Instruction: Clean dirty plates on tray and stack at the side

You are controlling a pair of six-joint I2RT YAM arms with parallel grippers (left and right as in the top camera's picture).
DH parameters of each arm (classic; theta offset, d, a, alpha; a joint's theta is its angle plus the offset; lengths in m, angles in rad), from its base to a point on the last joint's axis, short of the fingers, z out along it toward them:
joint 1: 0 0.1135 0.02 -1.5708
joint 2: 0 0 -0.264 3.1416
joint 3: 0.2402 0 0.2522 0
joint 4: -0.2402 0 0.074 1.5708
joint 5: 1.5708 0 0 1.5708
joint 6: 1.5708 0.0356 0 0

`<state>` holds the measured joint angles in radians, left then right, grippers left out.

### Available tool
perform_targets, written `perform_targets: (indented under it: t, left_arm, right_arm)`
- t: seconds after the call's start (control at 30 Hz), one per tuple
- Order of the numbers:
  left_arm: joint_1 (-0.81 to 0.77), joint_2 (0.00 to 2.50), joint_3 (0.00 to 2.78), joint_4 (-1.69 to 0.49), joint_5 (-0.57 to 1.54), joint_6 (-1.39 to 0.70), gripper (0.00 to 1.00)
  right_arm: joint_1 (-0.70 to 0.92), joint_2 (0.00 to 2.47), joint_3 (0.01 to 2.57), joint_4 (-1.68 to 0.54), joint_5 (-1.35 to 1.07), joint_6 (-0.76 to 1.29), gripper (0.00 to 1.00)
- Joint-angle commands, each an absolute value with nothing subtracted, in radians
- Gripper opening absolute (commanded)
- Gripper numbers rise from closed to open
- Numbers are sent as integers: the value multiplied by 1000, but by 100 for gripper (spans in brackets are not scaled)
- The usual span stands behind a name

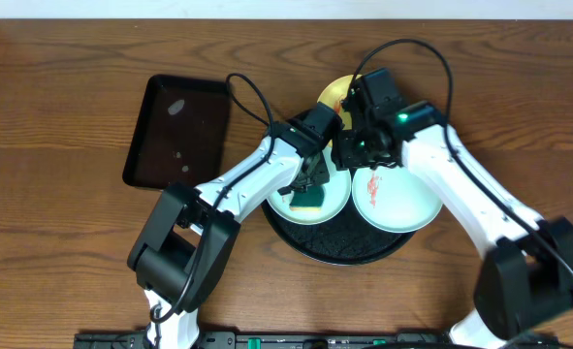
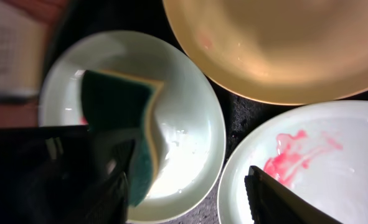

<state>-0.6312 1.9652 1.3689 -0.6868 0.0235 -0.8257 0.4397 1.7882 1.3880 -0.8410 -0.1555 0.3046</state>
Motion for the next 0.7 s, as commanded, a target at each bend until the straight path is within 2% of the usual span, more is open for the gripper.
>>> perform_targets:
  t: [0.0,0.37,0.57,0.67]
  left_arm:
    - [-648,1958,1375,-691,17,-816,57]
    - [-648,1958,1375,-691,18,-816,57]
    - [-648,1958,1375,-691,18,-816,57]
    - [-647,1958,1375,-690,18,-817,57]
  right_arm:
    - [444,1856,1385,-822,-123,329,60]
    - [390,1884,1385,-816,-149,329,61]
    - [290,1884,1385,-820,-344,254,61]
    - [257,1884,1385,-840,-390,214,57]
